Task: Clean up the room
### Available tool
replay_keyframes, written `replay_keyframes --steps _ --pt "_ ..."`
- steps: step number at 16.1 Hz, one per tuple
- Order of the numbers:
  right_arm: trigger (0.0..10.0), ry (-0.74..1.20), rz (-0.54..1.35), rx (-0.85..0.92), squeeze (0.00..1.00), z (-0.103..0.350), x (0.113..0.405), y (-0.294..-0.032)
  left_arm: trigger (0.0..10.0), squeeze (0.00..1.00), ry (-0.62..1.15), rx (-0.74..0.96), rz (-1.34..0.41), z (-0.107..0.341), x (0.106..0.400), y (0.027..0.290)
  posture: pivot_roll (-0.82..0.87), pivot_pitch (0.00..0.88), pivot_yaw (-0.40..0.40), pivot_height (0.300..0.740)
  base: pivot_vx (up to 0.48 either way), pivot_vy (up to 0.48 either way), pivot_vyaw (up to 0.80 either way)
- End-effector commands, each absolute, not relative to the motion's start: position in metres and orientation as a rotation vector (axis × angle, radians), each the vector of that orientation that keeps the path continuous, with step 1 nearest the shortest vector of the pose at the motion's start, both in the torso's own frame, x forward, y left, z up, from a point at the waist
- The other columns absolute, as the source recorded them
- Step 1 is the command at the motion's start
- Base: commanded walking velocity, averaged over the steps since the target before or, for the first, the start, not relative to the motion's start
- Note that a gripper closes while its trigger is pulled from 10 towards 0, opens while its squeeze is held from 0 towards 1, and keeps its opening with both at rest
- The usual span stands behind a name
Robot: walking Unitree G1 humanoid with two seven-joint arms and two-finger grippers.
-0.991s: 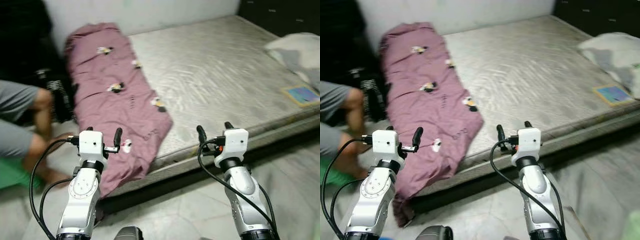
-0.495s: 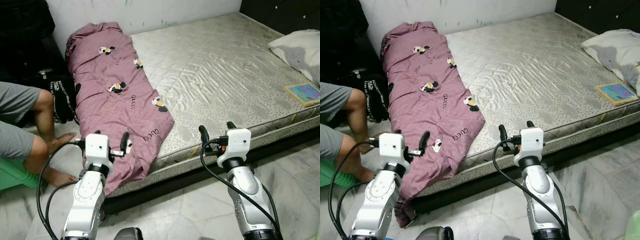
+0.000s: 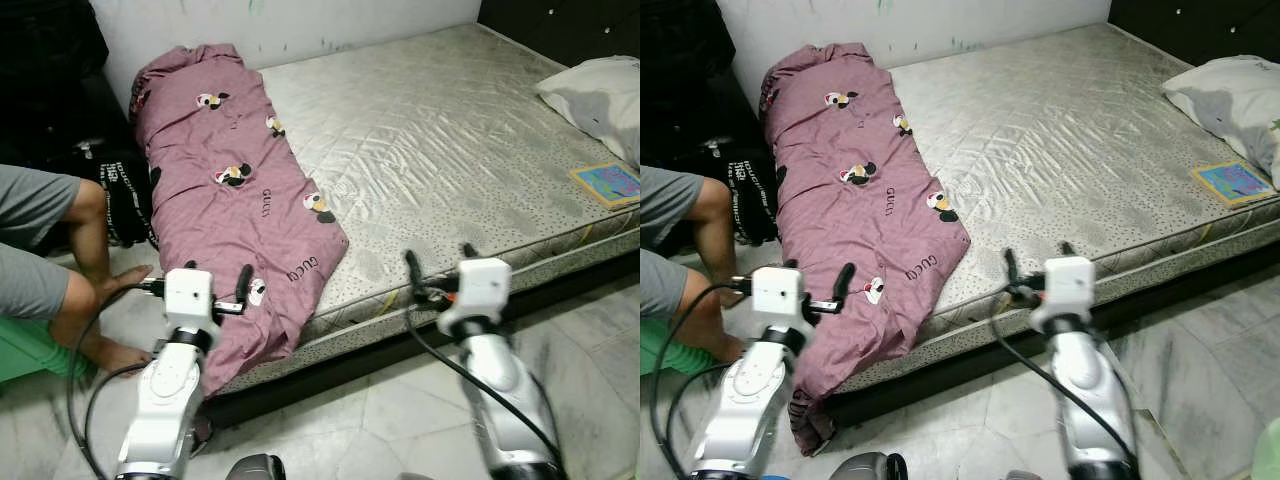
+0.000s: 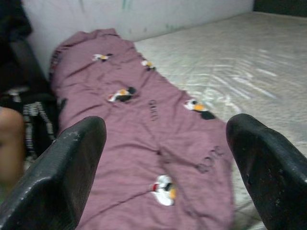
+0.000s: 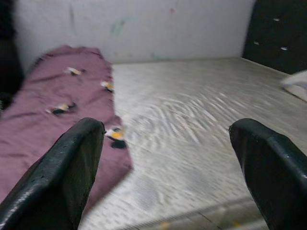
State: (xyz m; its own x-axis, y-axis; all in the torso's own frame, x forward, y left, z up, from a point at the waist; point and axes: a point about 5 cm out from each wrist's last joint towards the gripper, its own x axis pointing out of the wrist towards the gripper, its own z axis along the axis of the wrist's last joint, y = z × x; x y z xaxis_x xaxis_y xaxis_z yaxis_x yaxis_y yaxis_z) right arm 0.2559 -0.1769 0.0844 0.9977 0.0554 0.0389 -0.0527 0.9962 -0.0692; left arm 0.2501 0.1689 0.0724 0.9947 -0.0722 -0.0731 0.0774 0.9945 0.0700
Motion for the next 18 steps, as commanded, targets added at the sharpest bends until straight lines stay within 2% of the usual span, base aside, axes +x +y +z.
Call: replay_keyframes --steps 1,3,5,8,18 --pt "10.0 -0.051 0.022 -0.082 0.00 0.086 0.251 -0.187 10.0 0.00 0.092 0.096 -0.051 0.067 0.245 0.186 -0.07 0.000 0.075 0.740 0.000 0.000 0.00" --pt "10.0 -0.026 0.012 -0.098 0.00 0.081 0.244 -0.195 10.0 0.00 0.112 0.117 -0.044 0.062 0.241 0.194 -0.07 0.000 0.075 0.740 0.000 0.000 0.00" --pt "10.0 -0.022 0.012 -0.104 0.00 0.079 0.244 -0.194 10.0 0.00 0.096 0.103 -0.064 0.063 0.243 0.189 -0.07 0.000 0.073 0.740 0.000 0.000 0.00" --pt "10.0 -0.044 0.041 -0.108 0.00 0.084 0.250 -0.186 10.0 0.00 0.082 0.082 -0.077 0.065 0.247 0.180 -0.07 0.000 0.070 0.740 0.275 0.000 0.00" --pt "10.0 -0.042 0.066 -0.097 0.00 0.084 0.251 -0.181 10.0 0.00 0.070 0.066 -0.086 0.066 0.248 0.173 -0.07 0.000 0.069 0.740 0.289 0.000 0.00"
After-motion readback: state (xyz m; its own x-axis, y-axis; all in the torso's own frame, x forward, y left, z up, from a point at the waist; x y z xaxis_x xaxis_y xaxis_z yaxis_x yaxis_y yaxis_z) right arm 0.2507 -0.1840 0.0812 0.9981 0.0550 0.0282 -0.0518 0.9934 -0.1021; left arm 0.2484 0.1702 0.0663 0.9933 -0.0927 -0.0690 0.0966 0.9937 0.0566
